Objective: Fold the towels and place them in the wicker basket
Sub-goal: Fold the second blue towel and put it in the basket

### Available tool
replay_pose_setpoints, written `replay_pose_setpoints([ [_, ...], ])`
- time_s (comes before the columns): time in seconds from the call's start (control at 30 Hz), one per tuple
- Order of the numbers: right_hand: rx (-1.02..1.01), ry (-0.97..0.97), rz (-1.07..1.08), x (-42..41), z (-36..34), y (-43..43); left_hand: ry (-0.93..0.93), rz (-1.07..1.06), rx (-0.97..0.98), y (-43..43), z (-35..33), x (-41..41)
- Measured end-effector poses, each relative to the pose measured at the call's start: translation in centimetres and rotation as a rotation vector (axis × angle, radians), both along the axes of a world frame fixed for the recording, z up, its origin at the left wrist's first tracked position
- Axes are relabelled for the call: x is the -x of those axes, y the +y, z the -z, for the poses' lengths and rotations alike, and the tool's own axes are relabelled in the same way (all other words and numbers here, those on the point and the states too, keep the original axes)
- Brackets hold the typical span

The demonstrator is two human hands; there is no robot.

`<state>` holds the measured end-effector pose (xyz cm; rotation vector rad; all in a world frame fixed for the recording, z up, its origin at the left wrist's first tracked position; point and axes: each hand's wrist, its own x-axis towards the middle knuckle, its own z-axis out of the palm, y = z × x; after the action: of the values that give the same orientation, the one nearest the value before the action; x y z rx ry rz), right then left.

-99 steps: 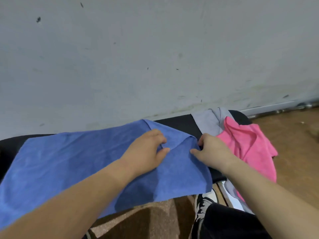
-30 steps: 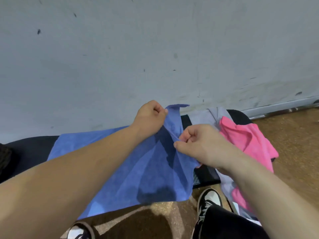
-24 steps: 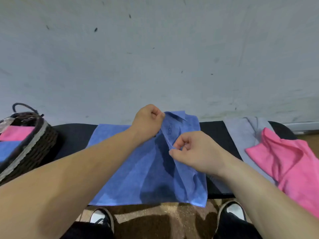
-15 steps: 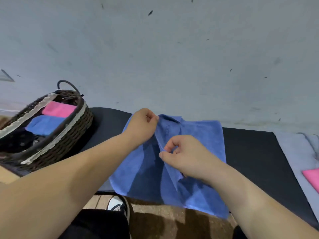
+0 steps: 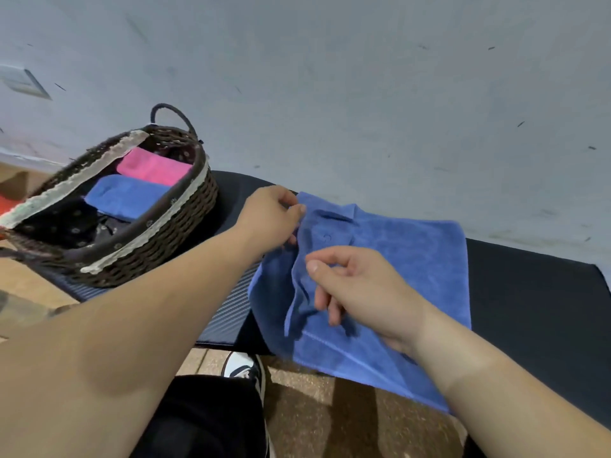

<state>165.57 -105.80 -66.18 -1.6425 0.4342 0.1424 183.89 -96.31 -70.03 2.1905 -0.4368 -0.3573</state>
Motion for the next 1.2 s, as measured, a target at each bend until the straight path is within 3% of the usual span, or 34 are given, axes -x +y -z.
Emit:
replay_pose_setpoints([
  [0.1, 0.127, -0.006, 0.041, 0.6, 0.9, -0.3, 0.09, -0.015, -0.052, 1.7, 0.0, 0.0],
  [0.23, 0.62, -0.032, -0.002, 2.5, 1.6, -2.7, 0.07, -0.028, -0.292, 4.4, -0.3, 1.5],
  [0.37, 0.904, 0.119, -0.176, 4.8, 1.8, -4.2, 0.245, -0.023, -0.296, 5.6, -1.1, 4.9],
  [0.5, 0.973, 0.326, -0.39, 7.1, 2.5, -4.0, 0.359, 0.03, -0.276, 6.3, -1.1, 7.0],
  [0.67, 1.029, 0.427, -0.522, 9.7, 4.4, -4.8, 0.195, 0.01, -0.251, 8.2, -0.9, 7.5],
  [0.9, 1.03, 0.482, -0.513, 12.2, 4.3, -6.5, -0.064, 0.089, -0.481, 9.1, 0.0, 8.1],
  [0.97, 1.001, 0.499, -0.514, 12.7, 3.9, -6.8, -0.151, 0.11, -0.444, 7.7, -0.9, 8.9],
  [1.2, 0.98, 0.404, -0.428, 12.3, 3.6, -7.4, -0.01, 0.277, -0.362, 2.8, -1.2, 12.0],
])
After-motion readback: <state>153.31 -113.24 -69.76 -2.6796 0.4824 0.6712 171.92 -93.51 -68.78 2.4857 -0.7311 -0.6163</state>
